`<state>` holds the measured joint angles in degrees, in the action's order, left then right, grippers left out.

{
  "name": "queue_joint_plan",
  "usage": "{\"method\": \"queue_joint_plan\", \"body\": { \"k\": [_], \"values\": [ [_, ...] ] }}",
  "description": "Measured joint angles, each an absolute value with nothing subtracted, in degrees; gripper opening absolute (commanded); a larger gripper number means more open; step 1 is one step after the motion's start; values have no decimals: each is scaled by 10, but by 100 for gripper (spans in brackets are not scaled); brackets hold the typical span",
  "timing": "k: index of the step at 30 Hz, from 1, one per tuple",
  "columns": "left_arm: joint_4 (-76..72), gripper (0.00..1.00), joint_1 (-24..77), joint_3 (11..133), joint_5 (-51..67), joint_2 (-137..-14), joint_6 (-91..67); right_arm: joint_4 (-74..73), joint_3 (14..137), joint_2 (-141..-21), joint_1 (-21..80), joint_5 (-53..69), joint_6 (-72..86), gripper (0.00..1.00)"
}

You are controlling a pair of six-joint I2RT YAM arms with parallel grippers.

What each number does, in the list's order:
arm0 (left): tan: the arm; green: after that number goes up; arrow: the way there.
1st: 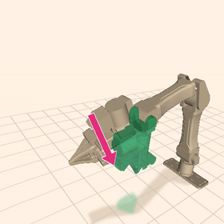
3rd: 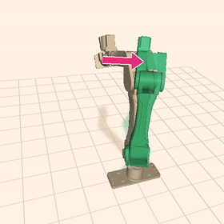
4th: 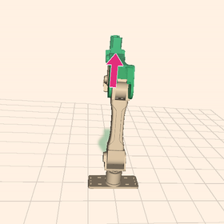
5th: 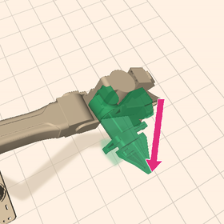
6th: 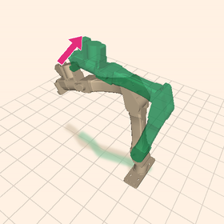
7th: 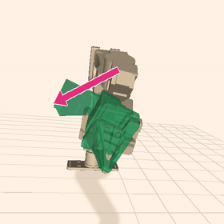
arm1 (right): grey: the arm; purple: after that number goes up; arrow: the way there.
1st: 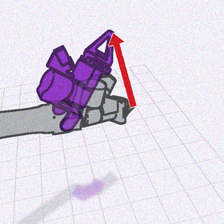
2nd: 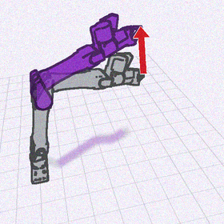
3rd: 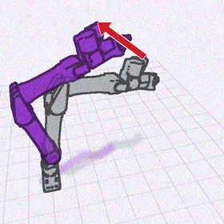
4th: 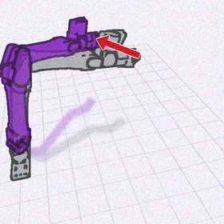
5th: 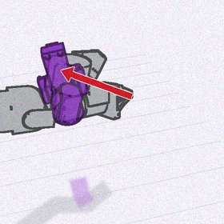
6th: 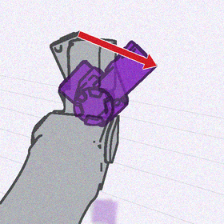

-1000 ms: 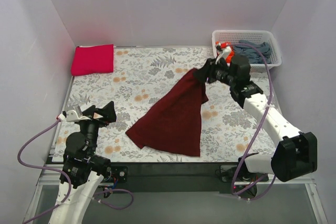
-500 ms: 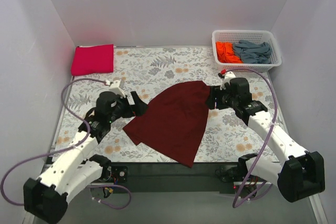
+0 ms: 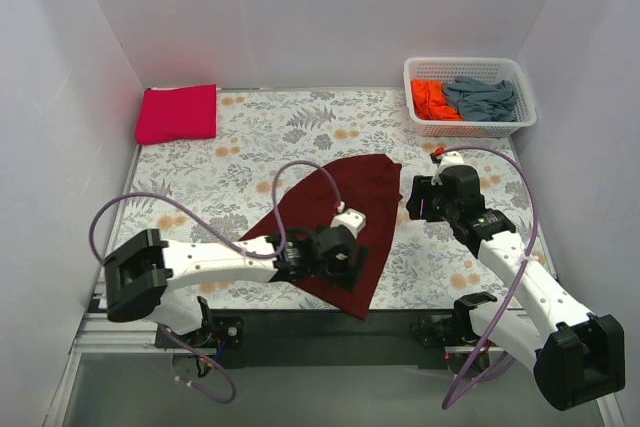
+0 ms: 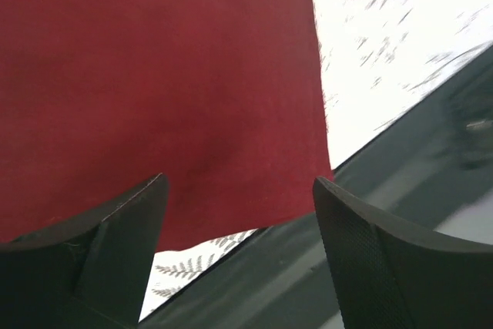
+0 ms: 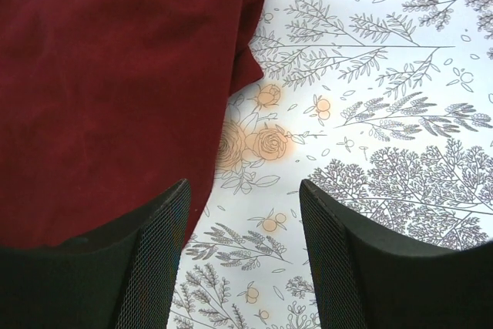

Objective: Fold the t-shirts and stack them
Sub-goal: Flatten the tshirt out

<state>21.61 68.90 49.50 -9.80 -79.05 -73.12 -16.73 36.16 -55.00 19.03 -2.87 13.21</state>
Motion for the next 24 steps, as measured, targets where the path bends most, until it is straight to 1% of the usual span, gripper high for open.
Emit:
{"method": "queue_joint_plan", "body": {
  "k": [4,7,10,13,14,16,20,24],
  "values": [
    [258,66,760,558,-162,-907,-733,-166,356,-543,190,-45,138,65],
    [284,66,792,599,-192,-982,-733,-166,348,-543,190,-50,142,65],
    [298,66,806,618,-204,-1016,-735,-166,342,-543,189,-52,146,65],
    [300,64,808,635,-208,-1029,-736,-166,339,-544,189,-54,148,65],
    [301,60,808,639,-209,-1034,-738,-166,338,-544,189,-55,148,65],
    [300,57,806,642,-213,-1038,-749,-166,338,-544,189,-55,148,65],
    [287,56,783,616,-217,-1023,-770,-166,338,-544,189,-54,148,65],
    [281,57,698,542,-227,-959,-781,-165,338,-549,188,-52,148,65]
  ]
}}
